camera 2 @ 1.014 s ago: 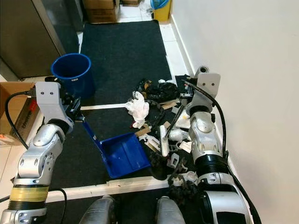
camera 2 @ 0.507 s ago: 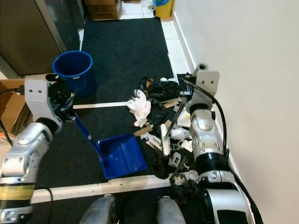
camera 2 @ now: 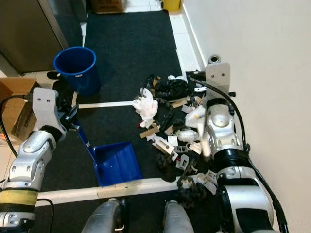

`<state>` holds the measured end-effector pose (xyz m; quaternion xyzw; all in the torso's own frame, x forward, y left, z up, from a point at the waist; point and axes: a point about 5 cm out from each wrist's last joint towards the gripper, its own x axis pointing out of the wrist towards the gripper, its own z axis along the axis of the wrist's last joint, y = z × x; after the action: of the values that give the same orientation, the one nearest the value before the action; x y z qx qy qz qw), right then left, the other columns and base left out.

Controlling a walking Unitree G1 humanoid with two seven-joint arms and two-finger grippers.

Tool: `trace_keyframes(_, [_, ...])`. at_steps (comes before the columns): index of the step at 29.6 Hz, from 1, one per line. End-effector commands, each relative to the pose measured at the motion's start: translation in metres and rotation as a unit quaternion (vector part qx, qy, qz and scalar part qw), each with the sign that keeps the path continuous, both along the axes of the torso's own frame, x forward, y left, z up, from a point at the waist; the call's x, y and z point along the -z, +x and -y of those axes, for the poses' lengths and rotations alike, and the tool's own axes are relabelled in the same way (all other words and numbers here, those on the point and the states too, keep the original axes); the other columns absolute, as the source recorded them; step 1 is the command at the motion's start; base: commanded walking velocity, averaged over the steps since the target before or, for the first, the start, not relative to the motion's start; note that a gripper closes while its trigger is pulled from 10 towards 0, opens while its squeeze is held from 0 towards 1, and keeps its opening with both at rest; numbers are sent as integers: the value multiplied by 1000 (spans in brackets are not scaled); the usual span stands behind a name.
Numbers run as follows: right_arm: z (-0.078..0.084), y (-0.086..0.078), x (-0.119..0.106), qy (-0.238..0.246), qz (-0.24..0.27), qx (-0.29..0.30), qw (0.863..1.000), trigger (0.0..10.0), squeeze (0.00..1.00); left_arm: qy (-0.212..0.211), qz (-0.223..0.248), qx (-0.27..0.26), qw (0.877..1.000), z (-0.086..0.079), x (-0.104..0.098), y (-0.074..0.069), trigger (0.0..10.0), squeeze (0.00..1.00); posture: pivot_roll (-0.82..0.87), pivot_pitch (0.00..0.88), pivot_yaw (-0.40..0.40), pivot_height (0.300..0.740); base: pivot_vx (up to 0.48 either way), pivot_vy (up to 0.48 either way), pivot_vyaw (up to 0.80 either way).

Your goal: Sweep floor

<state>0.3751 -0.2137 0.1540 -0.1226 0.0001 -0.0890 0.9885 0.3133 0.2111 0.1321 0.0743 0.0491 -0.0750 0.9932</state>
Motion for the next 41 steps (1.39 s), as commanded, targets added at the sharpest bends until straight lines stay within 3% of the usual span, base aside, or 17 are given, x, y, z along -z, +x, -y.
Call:
trace_keyframes(1, [-1,0,3,1,3,-2,1000,10000,0,-1,18,4,1000,2,-2,3,10000,0,32,222,18,740,0,0,0])
trace_keyframes(7, [-13,-8,43,16,-62,-11,998,10000,0,-31,42,1,999,8,-3,19,10000,0,53,259,14,740,0,0,0])
trace_keyframes(12, [-22,-10,52,40,-72,-24,996,10000,0,-32,35,8,999,14,3,21,10000,0,53,270,17,740,0,0,0])
trace_keyframes(20, [-47,-13,58,121,-52,-73,989,10000,0,-30,-6,62,998,30,24,15,10000,0,40,266,19,740,0,0,0])
trace_keyframes(24, [-53,-14,60,131,-51,-77,987,10000,0,-20,-21,80,996,35,30,13,10000,0,36,263,20,740,0,0,0])
trace_keyframes(32, [-69,-18,66,160,-51,-92,981,10000,0,-24,-25,72,997,39,33,17,10000,0,25,252,23,740,0,0,0])
trace_keyframes(36, [-85,-20,67,206,-48,-113,971,10000,0,-25,-25,73,997,40,36,15,10000,0,17,243,25,740,0,0,0])
trace_keyframes(41, [-91,-19,64,235,-44,-116,964,10000,0,-27,-24,72,997,38,37,13,10000,0,13,239,24,740,0,0,0])
